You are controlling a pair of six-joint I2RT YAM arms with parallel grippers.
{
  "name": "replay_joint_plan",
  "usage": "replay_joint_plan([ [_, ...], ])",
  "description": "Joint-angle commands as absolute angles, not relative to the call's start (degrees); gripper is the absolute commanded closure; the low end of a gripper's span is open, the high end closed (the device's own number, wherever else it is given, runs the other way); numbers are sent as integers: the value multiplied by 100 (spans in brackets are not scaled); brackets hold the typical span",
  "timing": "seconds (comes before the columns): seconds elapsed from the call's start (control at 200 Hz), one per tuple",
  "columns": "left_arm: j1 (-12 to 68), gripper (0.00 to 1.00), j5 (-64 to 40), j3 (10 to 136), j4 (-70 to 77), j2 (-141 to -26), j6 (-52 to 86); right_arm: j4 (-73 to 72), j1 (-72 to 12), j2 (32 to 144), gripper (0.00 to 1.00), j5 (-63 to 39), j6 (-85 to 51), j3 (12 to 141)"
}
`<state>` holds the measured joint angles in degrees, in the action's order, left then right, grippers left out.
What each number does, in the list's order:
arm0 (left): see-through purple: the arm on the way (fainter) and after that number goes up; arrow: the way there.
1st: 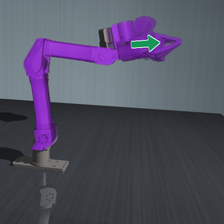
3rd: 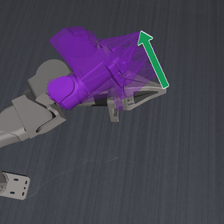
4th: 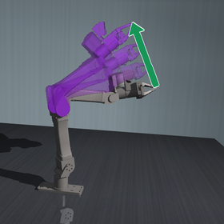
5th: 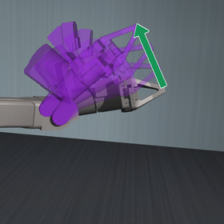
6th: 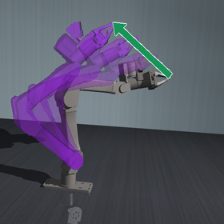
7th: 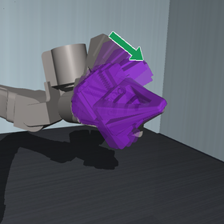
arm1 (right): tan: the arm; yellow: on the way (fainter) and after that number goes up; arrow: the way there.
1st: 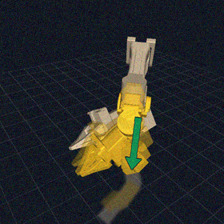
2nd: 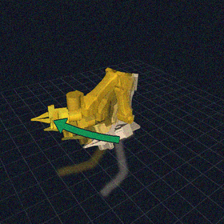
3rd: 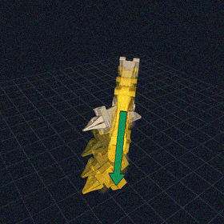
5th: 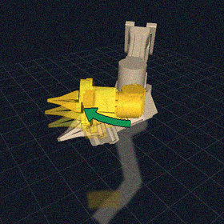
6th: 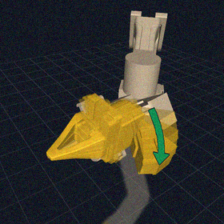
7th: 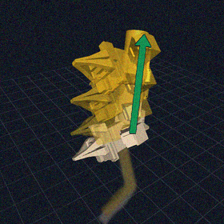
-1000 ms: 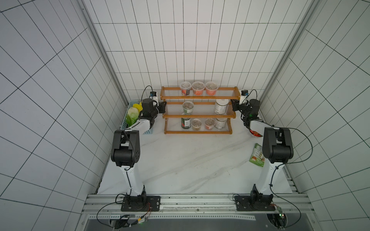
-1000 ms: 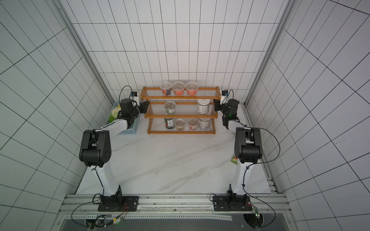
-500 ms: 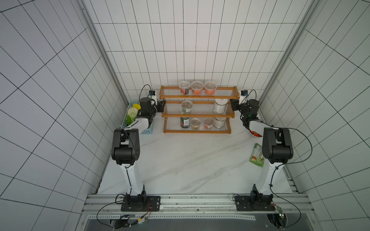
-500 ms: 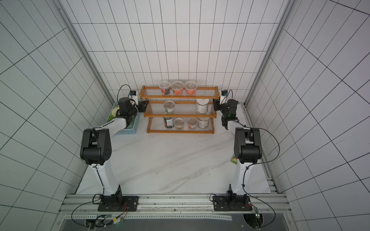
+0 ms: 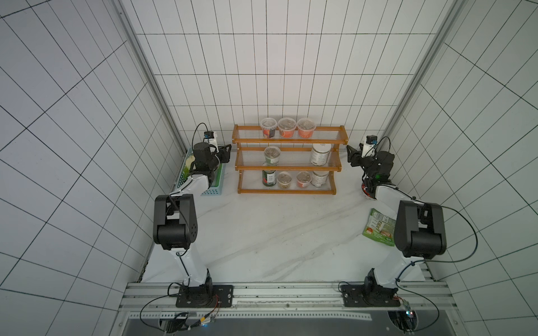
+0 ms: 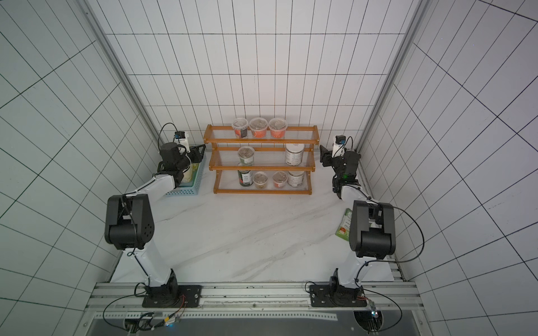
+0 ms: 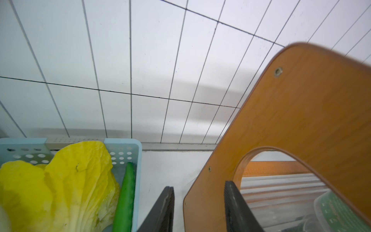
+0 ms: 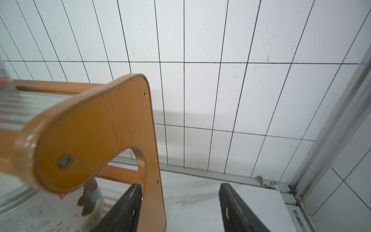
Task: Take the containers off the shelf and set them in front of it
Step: 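Move the shelf to the center of the board, then pick up a container from the shelf.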
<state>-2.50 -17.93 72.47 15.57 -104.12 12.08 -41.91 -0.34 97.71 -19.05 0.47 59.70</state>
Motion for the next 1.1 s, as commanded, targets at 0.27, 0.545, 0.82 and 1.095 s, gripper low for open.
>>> replay_joint_plan([
  [0.27, -222, 43, -1257, 5932, 940, -8830, 1347, -2988, -129, 7872, 22, -1783, 29, 4643],
  [0.545, 134, 18, -961, 5192, -282, -7272, 1592, -1288, -330, 6231, 8, -2222, -376, 4564],
  [0.82, 940, 3, -958, 4946, -887, -6149, 1404, 385, -509, 5608, 1, -3349, -488, 5293],
  [1.095, 1467, 2, -1966, 5683, -1239, -6121, 1318, 1532, -768, 5538, 1, -3956, -530, 5947],
])
